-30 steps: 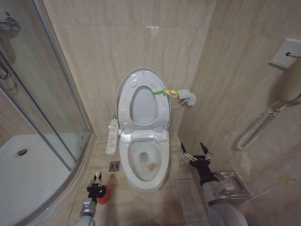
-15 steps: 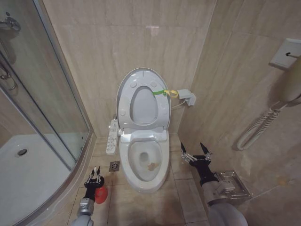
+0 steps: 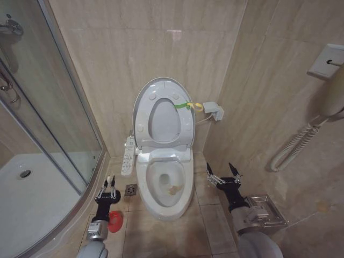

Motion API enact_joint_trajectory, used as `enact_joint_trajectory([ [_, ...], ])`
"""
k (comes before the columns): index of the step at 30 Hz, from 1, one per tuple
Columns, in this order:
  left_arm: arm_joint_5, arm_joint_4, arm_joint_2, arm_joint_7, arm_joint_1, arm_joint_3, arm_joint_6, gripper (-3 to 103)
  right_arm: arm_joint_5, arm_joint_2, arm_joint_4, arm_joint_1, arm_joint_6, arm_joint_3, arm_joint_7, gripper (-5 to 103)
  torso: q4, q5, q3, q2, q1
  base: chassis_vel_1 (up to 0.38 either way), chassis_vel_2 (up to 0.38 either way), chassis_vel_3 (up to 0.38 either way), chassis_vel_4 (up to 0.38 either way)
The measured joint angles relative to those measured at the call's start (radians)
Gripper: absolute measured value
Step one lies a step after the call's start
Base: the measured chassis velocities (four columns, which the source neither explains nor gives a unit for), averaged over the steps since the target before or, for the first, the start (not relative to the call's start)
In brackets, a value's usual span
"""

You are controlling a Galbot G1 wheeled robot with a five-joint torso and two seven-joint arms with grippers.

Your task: Open the toilet lid, clean the toilet bowl with a toilet brush, close the toilet lid, and flush.

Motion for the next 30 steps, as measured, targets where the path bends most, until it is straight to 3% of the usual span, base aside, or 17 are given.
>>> enact_joint_trajectory([
  [7, -0.002, -0.2, 0.005, 0.008, 0.089, 0.012, -0.012, 21, 0.0, 0.0, 0.0, 0.0, 0.0, 0.0, 0.0, 100, 0.0, -0.0001, 0.0, 0.0, 0.0, 0.0, 0.0, 0.0, 0.0],
  [15, -0.059, -0.304, 0.008, 0.041, 0.105, 0.052, 0.005, 21, 0.0, 0.0, 0.0, 0.0, 0.0, 0.0, 0.0, 100, 0.0, -0.0001, 0.0, 0.0, 0.0, 0.0, 0.0, 0.0, 0.0],
  [22, -0.109, -0.314, 0.022, 0.043, 0.029, 0.099, 0.03, 21, 0.0, 0.0, 0.0, 0.0, 0.0, 0.0, 0.0, 100, -0.0001, -0.0001, 0.0, 0.0, 0.0, 0.0, 0.0, 0.0, 0.0],
  [30, -0.187, -0.232, 0.052, 0.052, -0.119, 0.185, 0.055, 21, 0.0, 0.0, 0.0, 0.0, 0.0, 0.0, 0.0, 100, -0.0002, -0.0001, 0.0, 0.0, 0.0, 0.0, 0.0, 0.0, 0.0],
])
